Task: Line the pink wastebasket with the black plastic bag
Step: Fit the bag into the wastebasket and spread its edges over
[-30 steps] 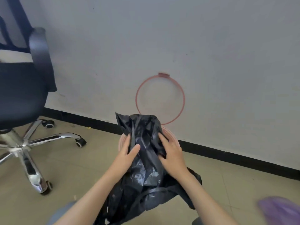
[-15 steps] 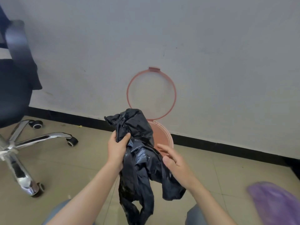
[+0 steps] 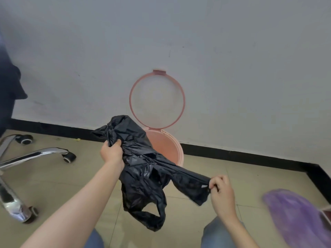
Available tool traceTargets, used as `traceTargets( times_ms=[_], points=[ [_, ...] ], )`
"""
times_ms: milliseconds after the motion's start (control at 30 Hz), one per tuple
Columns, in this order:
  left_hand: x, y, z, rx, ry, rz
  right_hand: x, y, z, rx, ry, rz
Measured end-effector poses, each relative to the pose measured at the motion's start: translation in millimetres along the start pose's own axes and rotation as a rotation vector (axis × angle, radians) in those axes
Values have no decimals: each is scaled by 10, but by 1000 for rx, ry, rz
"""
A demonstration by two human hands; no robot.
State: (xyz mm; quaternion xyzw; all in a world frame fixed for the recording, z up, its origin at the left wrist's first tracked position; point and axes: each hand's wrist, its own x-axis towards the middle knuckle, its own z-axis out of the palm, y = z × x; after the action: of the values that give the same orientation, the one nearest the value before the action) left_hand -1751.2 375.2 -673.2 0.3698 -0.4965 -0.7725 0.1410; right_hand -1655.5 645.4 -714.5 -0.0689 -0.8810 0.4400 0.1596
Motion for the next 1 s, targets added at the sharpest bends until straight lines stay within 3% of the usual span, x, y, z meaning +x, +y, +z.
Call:
traceTargets(
  times_ms=[33,200,267,400,500,633,733,800,933,1000],
  points=[
    [-5,-17,28,4,-4,6,32,-29,-31,17,21,47],
    [-73,-61,109,106,-82,93,81,-579,1,-46,4,-173],
    [-132,-99,144,139,-140,129,195,-841,56,-102,-98,-192],
    [-231,-139,215,149,-169,159,237,-1065,480,-42,-490,-140],
    [-337,-110,297,32,-197,97,77,-822,786,-161,-580,9],
    [-265,26,274,-17,-150,91,-103,-418,697,-324,-694,63],
    [-91,57,205,29,-114,94,-96,-397,422,-298,-828,41],
    [-46,21,190,68,-156,94,20,-513,305,-301,-819,-11],
    [-33,-94,142,190,-337,55,284,-728,520,-115,-612,-46],
    [51,-171,89,369,-424,77,333,-778,749,-52,-652,-21]
  ],
)
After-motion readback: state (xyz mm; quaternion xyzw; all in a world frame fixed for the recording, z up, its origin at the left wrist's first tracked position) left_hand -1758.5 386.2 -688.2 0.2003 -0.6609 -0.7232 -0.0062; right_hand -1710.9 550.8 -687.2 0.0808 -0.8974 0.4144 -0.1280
